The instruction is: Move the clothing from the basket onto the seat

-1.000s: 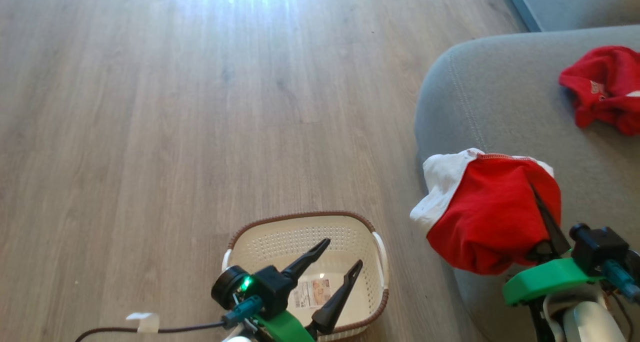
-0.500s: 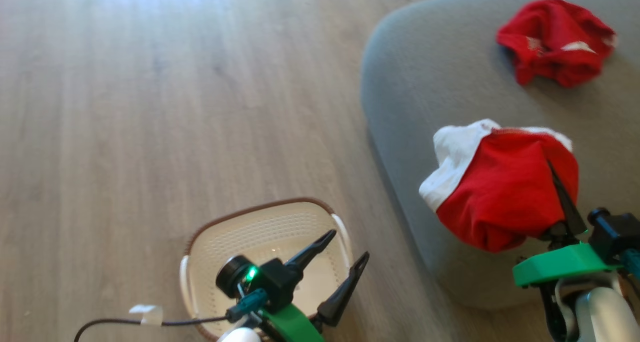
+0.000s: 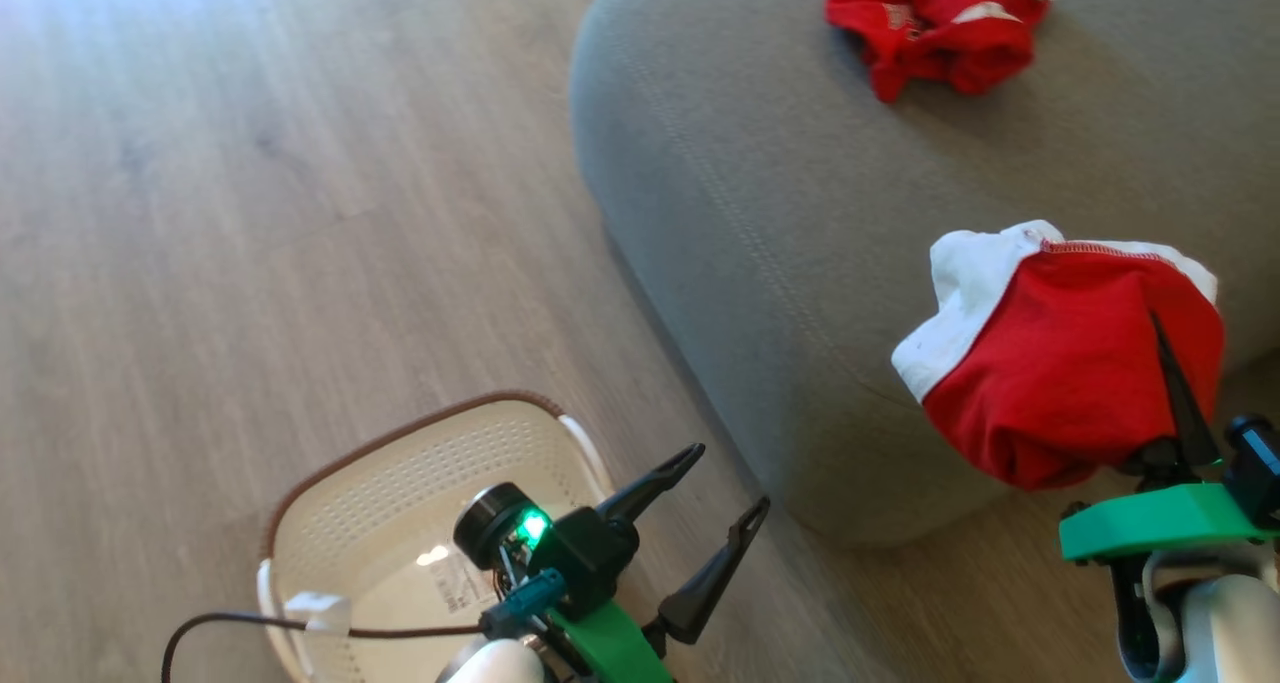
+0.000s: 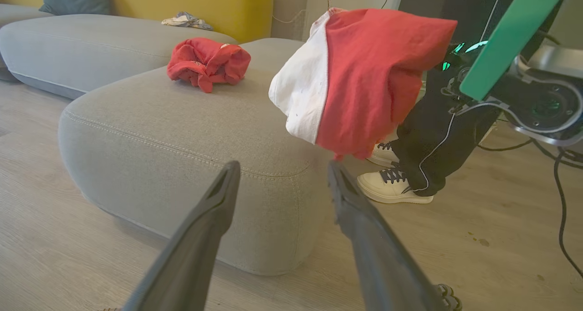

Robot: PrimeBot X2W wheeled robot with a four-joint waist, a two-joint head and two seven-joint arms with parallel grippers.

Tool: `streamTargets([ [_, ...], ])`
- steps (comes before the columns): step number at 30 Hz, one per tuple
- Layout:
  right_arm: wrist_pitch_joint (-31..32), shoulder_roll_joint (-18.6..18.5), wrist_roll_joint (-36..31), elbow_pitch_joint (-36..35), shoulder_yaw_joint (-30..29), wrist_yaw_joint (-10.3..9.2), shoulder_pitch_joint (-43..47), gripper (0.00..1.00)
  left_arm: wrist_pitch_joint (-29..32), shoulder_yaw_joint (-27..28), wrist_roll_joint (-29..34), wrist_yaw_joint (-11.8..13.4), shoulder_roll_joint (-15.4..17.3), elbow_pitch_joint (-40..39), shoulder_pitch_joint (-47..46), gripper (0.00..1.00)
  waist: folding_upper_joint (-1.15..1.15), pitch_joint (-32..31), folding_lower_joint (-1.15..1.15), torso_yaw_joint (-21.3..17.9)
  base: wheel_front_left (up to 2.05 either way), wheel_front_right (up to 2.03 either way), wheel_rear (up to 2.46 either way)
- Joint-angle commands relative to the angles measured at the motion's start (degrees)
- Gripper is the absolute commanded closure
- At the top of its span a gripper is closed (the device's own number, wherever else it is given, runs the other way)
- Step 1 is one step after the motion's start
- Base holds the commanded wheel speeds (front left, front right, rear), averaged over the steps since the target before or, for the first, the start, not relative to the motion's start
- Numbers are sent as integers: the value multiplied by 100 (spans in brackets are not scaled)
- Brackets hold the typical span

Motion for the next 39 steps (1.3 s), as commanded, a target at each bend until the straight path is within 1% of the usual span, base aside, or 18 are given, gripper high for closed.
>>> streamTargets([
  [1,-55,5,-19,-220,72,14,-172,100,-30,127,25,-8,-32,-207,-272,0,0,61,0,-156,0,0,0],
  [8,-55,49,-2,-206,-3,14,-185,100,-30,157,109,-8,-35,-196,-310,0,0,178,0,-304,0,0,0],
  [22,-55,68,47,-224,-40,14,-297,100,-31,146,100,-8,11,-207,-421,0,0,360,0,-248,0,0,0],
  [27,-55,49,33,-220,-164,14,-554,100,-31,142,139,-8,61,-210,-474,0,0,487,0,-229,0,0,0],
  [34,-55,-341,158,-159,-418,14,-1503,100,-31,164,203,-8,260,-234,-640,0,0,925,0,-222,0,0,0],
  [39,-55,-725,541,203,-478,14,-2418,100,-31,75,243,-8,425,-256,-756,0,0,1230,0,-218,0,0,0],
])
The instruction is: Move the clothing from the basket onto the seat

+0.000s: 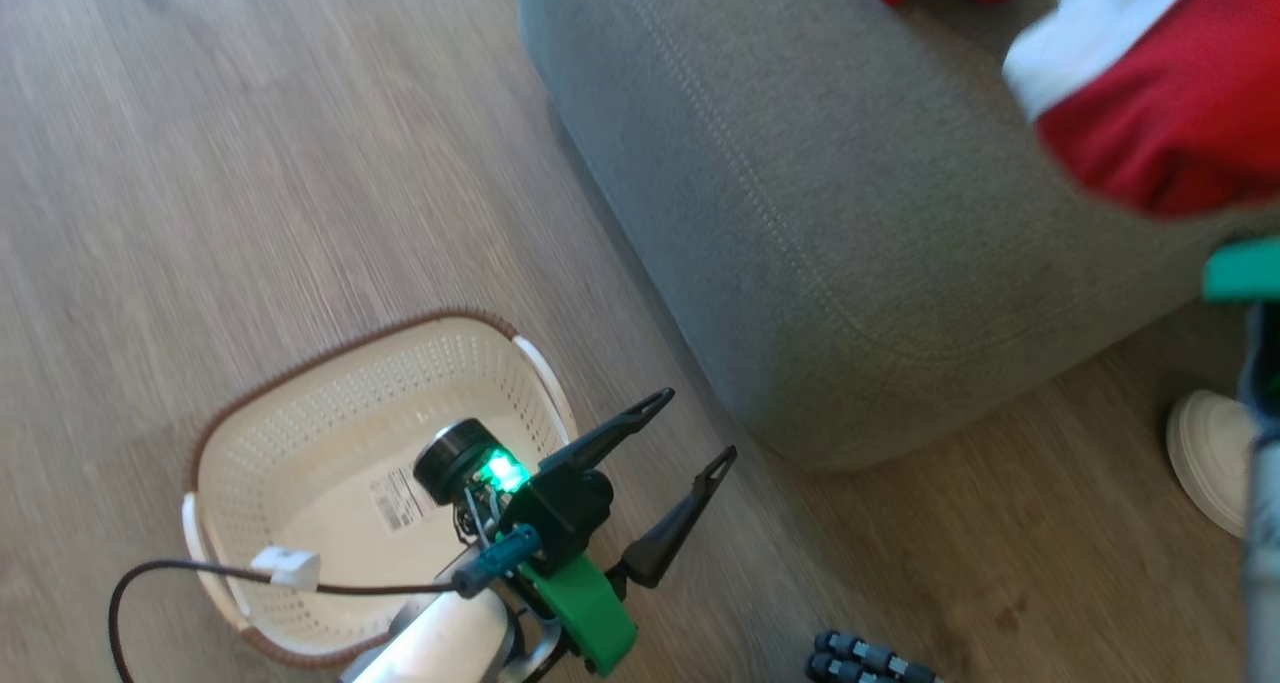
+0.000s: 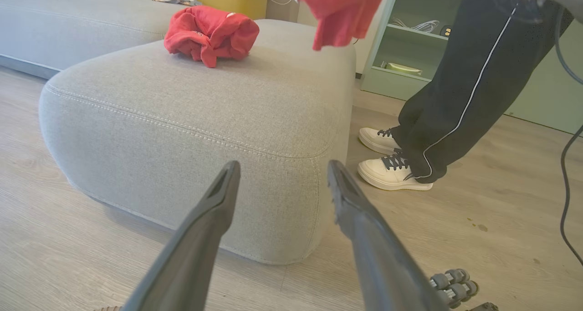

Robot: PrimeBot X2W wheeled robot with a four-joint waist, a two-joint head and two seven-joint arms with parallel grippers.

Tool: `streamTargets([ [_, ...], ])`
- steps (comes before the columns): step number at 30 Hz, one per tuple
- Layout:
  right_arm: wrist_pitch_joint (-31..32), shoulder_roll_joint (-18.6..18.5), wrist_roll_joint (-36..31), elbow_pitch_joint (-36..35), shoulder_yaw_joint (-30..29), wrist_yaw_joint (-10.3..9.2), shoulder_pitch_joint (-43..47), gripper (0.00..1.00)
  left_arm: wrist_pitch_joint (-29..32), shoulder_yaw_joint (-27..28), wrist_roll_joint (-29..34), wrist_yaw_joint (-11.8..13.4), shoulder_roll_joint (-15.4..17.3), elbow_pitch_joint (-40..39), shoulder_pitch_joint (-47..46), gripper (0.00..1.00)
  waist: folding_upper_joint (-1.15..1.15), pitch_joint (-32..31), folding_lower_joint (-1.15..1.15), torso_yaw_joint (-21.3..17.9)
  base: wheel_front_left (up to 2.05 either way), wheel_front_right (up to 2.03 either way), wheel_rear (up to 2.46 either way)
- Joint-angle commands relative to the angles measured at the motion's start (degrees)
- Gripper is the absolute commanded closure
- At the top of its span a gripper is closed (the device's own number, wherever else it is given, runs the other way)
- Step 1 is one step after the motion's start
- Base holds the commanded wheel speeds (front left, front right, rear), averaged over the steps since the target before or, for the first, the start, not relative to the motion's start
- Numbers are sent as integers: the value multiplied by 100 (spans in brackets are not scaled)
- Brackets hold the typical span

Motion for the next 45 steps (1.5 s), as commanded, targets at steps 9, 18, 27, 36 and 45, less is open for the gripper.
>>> streamTargets([
  [9,-54,-1040,395,871,-16,13,-2065,100,-31,-116,32,-8,260,-276,-534,0,0,714,-1,226,0,0,0],
  [18,-7,-1792,439,2506,-102,13,-3810,100,-31,-381,-24,-8,407,-326,-880,0,0,1269,-1,776,0,0,0],
  [27,41,-2166,-326,4426,-393,13,-4779,100,-31,-385,-21,-8,369,-391,-1081,0,0,1663,-1,1400,0,0,0],
  [36,76,-2605,-1569,5783,-1981,13,-4996,100,-31,-334,5,-8,277,-459,-1127,0,0,1842,-1,1821,0,0,0],
  [45,321,-2256,-2554,6097,-2732,13,-4799,100,-31,-405,-21,-8,294,-456,-1201,0,0,1939,-1,1844,0,0,0],
])
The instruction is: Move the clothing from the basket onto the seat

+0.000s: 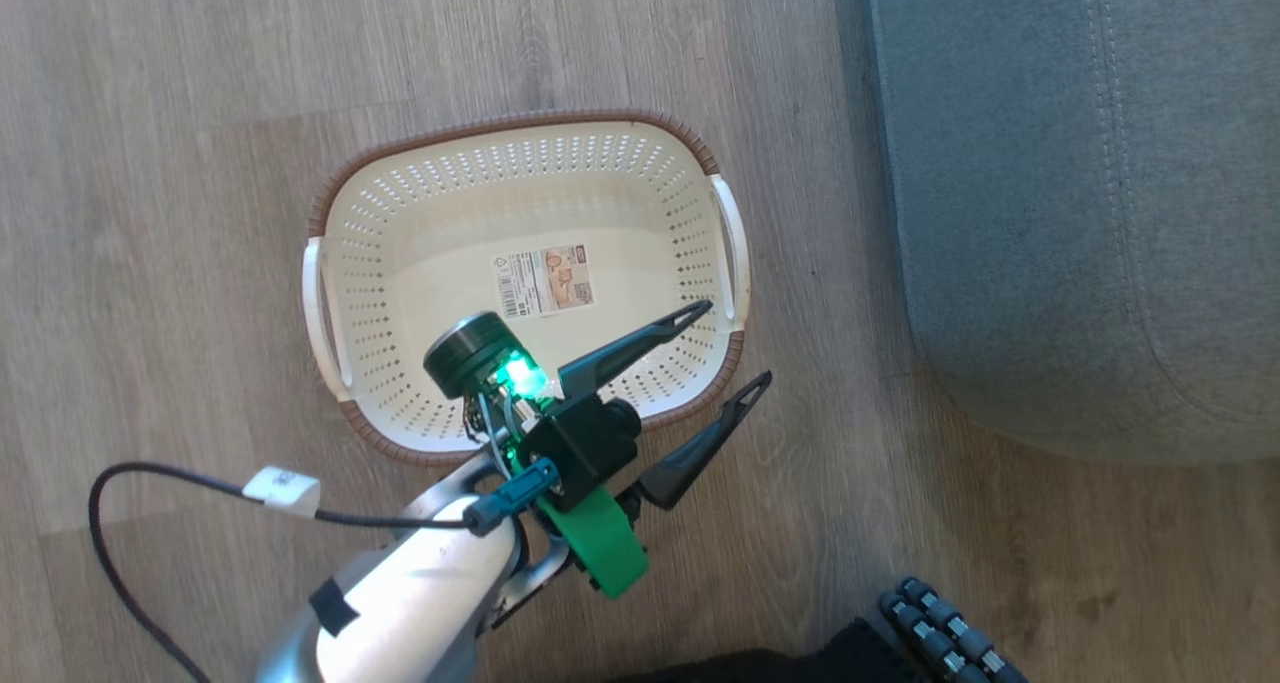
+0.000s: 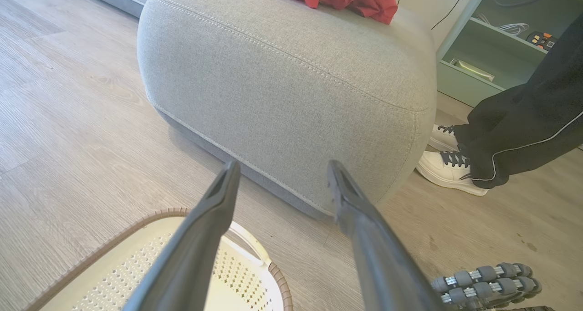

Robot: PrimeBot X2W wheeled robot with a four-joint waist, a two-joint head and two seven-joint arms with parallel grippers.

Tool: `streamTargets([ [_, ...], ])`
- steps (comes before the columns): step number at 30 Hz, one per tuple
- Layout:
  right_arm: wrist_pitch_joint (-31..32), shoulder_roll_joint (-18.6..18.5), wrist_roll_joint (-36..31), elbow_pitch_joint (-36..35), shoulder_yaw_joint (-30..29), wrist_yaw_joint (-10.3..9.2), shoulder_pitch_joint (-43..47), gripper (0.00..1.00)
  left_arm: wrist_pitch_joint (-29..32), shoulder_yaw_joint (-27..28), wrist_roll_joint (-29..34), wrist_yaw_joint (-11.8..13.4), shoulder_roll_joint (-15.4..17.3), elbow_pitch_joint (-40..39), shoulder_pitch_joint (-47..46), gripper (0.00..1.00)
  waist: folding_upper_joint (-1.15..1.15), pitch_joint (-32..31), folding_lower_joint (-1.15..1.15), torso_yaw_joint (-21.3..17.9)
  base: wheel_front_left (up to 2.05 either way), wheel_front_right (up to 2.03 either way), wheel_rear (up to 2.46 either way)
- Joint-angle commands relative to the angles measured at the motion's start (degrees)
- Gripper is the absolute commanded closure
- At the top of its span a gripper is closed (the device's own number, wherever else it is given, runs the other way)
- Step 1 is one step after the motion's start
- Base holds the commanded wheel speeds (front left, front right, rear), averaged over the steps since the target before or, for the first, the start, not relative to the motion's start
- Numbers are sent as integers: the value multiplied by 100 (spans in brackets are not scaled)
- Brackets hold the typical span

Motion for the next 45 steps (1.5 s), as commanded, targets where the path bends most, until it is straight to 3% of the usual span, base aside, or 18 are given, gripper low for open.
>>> streamTargets([
  [1,64,-80,-147,-140,-30,-1,29,100,-31,120,-13,-8,4,-204,-107,0,0,7,0,-26,0,0,0],
  [2,106,-49,-228,-122,-40,-1,31,100,-31,124,-12,-8,9,-202,-111,0,0,5,0,-39,0,0,0],
  [3,151,-9,-272,-94,-73,-1,24,81,-31,126,-11,-8,13,-198,-112,0,0,-5,0,-55,0,0,0],
  [4,147,39,-299,-78,-95,-1,9,27,-31,128,-11,-8,17,-191,-109,0,0,-23,0,-73,0,0,0],
  [5,148,83,-299,-52,-133,-1,-7,0,-31,132,-11,-8,18,-181,-103,0,0,-46,0,-94,0,0,0],
  [18,100,231,-389,210,-6,-1,87,0,-31,153,-93,-8,-148,-155,53,0,0,-700,0,-243,0,0,0],
  [27,-181,575,195,347,777,-1,138,0,-31,444,-146,-8,-335,-173,454,0,0,-1430,0,-446,0,0,0],
  [37,-342,982,1677,114,2539,-1,382,0,-31,919,-130,-8,-605,-237,982,0,0,-2331,0,-441,0,0,0],
  [41,-340,1085,2969,-844,3861,-1,983,0,-31,1136,-92,-8,-698,-277,1165,0,0,-2676,0,-346,0,0,0],
  [45,-144,548,4466,-2282,5010,-1,1966,0,-31,1430,-82,-8,-778,-366,1386,0,0,-2953,0,-235,0,0,0],
])
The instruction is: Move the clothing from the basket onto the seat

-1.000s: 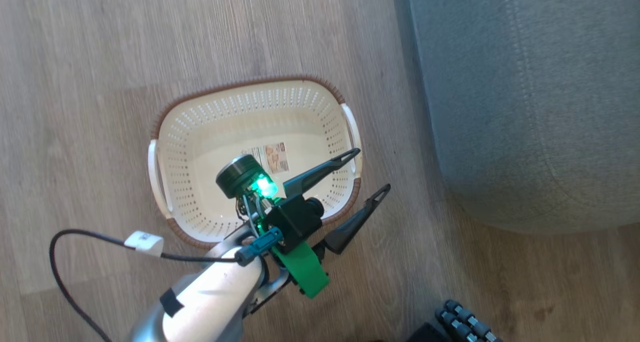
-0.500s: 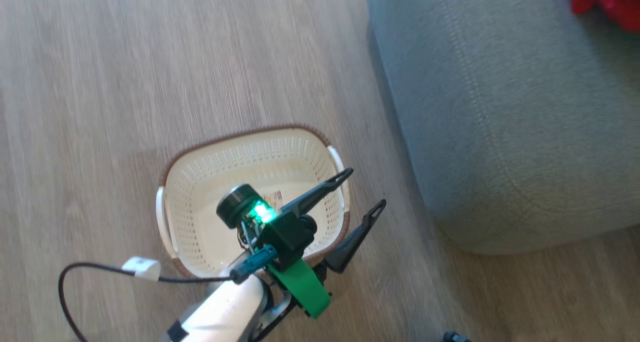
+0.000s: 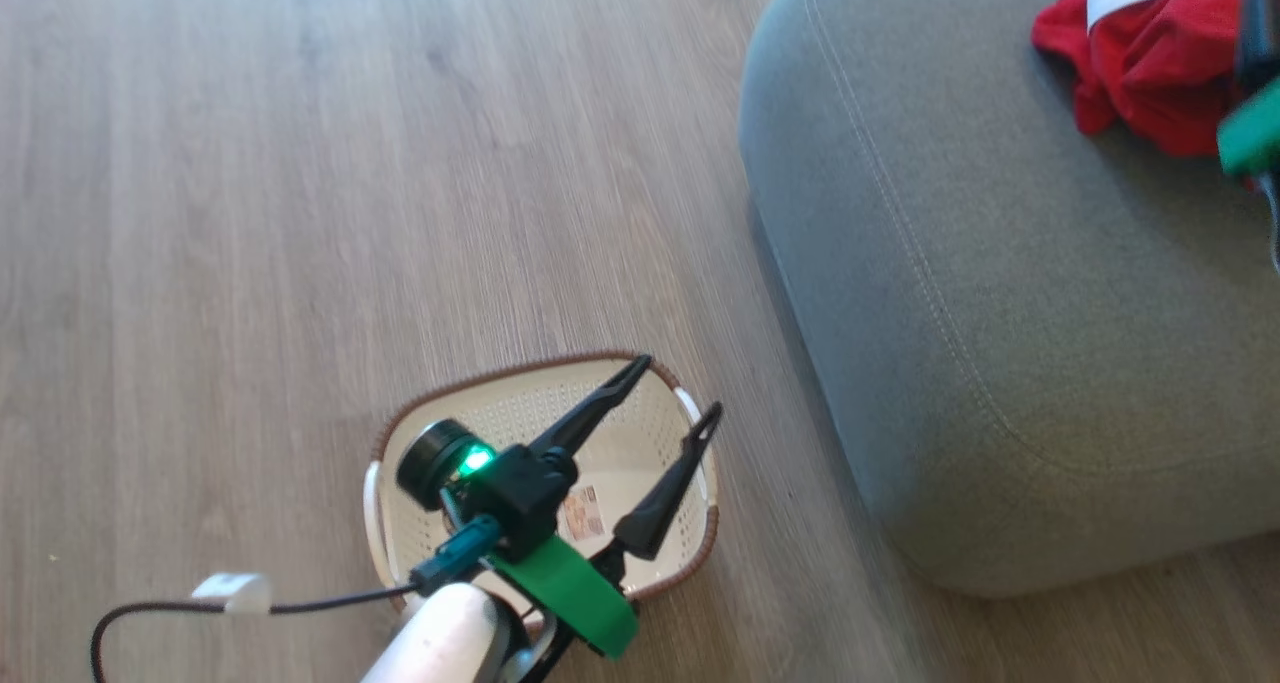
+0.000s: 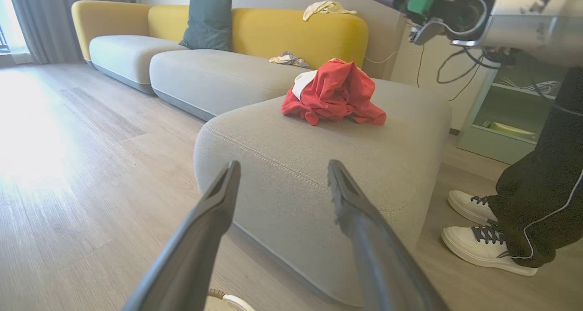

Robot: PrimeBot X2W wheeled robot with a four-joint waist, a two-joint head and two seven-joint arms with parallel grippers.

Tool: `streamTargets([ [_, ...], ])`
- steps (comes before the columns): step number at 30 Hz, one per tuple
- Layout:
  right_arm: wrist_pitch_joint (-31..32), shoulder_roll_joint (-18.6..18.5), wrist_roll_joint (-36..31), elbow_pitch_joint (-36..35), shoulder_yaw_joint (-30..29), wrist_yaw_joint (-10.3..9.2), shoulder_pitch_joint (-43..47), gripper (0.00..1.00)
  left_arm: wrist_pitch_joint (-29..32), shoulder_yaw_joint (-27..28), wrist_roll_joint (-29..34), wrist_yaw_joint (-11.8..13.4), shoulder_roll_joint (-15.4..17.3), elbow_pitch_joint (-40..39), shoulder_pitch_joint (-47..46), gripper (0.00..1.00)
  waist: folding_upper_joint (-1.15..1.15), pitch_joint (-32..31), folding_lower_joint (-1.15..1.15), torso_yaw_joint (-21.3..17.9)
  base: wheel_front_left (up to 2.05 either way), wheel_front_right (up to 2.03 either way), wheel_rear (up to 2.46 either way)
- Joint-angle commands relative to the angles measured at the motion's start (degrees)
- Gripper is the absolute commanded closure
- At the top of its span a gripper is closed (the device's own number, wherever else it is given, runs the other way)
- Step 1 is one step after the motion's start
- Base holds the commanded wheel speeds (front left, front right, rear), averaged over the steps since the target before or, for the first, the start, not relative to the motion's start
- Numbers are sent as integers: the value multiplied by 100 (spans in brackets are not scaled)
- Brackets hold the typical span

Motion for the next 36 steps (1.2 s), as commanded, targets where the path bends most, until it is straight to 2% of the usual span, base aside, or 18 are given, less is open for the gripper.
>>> streamTargets([
  [1,48,-302,362,-496,237,-1,207,0,-31,294,27,-8,-70,-221,-34,0,0,-212,1,137,0,0,0],
  [4,88,-630,1205,-1332,645,-1,820,0,-31,638,22,-8,-116,-234,116,0,0,-337,1,233,0,0,0],
  [6,70,-790,1516,-1744,893,-1,1147,0,-31,962,-39,7,-146,-235,201,0,0,-402,1,304,0,0,0],
  [10,-37,-935,1871,-2295,1204,-1,1661,0,-31,1490,-85,90,-176,-242,285,0,0,-526,1,493,0,0,0],
  [13,-116,-922,1992,-2559,1299,-1,1978,0,-31,1774,-135,315,-180,-253,340,0,0,-607,1,640,0,0,0],
  [16,-165,-787,2127,-2807,1282,-1,2243,0,-31,2089,-252,632,-181,-217,387,0,0,-657,1,777,0,0,0],
  [18,-175,-744,2131,-2877,1281,-1,2331,0,-31,2190,-289,727,-181,-204,398,0,0,-674,1,823,0,0,0],
  [22,-190,-464,1843,-3164,1137,-1,2836,0,-31,2459,-386,1045,-182,-151,484,0,0,-775,1,1087,0,0,0],
  [32,-192,477,657,-3487,540,-1,3867,0,-31,2535,-136,1445,-182,-63,798,0,0,-900,1,1420,0,0,0],
  [36,-192,839,390,-3570,295,-1,4206,0,-31,2480,-97,1437,-183,-102,848,0,0,-911,1,1491,0,0,0],
])
